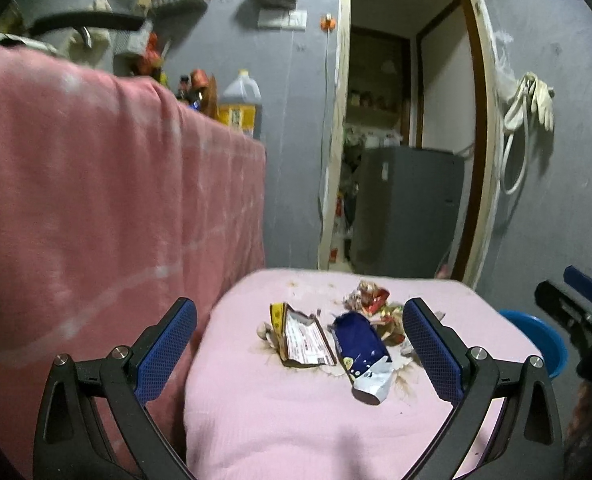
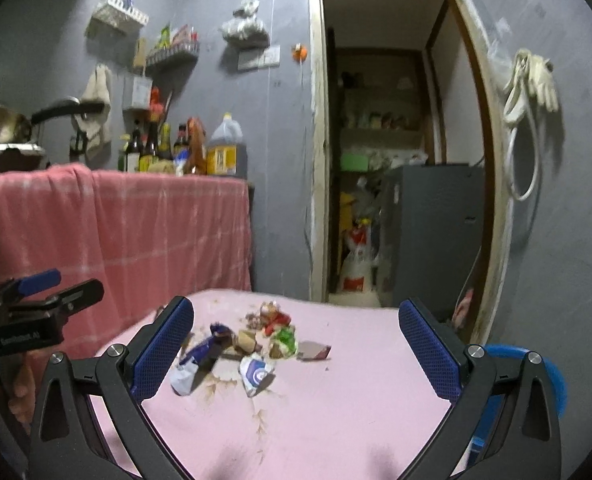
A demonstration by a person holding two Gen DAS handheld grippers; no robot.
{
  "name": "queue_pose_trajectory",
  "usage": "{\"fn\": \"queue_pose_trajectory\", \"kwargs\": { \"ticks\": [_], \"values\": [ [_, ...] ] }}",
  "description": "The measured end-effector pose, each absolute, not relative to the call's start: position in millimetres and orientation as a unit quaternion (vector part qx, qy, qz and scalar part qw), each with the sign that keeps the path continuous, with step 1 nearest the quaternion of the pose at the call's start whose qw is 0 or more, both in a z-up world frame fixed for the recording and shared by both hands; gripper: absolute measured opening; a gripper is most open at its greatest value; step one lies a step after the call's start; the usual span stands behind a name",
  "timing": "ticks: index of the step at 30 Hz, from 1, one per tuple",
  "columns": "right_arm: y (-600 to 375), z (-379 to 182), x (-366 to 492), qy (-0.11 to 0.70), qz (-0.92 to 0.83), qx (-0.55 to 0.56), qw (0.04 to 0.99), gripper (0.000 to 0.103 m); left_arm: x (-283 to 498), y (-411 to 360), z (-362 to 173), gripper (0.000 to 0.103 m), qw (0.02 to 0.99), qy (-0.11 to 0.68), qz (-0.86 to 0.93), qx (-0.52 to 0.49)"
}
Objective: Collect trash
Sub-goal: 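Grasp the yellow wrapper with the left tool while the right tool grasps the white-purple packet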
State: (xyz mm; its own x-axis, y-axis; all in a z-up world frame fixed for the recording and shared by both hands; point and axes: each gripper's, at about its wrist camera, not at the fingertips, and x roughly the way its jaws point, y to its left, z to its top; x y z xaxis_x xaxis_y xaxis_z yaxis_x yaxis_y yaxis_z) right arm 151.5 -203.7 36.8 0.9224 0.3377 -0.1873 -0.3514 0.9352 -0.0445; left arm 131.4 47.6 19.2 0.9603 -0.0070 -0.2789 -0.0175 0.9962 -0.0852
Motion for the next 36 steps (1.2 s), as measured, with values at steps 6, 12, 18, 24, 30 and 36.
{"fn": "queue_pose_trajectory", "kwargs": {
  "ticks": [6, 12, 18, 24, 30, 36],
  "values": [
    [-193, 19, 185, 0.146, 0.193, -0.045, 0.969, 0.103, 159, 55, 11, 0.101, 0.983, 0.177, 0.005, -0.040],
    [-186, 8, 217, 0.212, 0.188, -0.042, 0.958, 0.103, 192, 69, -3, 0.100, 0.967, 0.243, -0.007, -0.073],
    [-188, -1, 244, 0.264, 0.198, -0.022, 0.944, 0.101, 210, 76, -10, 0.084, 0.956, 0.278, -0.029, -0.093],
    [-179, -17, 262, 0.320, 0.244, -0.021, 0.915, 0.083, 227, 79, -18, 0.062, 0.943, 0.310, -0.052, -0.109],
    [-164, -34, 277, 0.372, 0.272, -0.030, 0.887, 0.061, 236, 80, -18, 0.054, 0.935, 0.326, -0.079, -0.120],
    [-161, -37, 278, 0.381, 0.273, -0.036, 0.882, 0.058, 242, 80, -22, 0.040, 0.929, 0.342, -0.082, -0.116]
  ]
}}
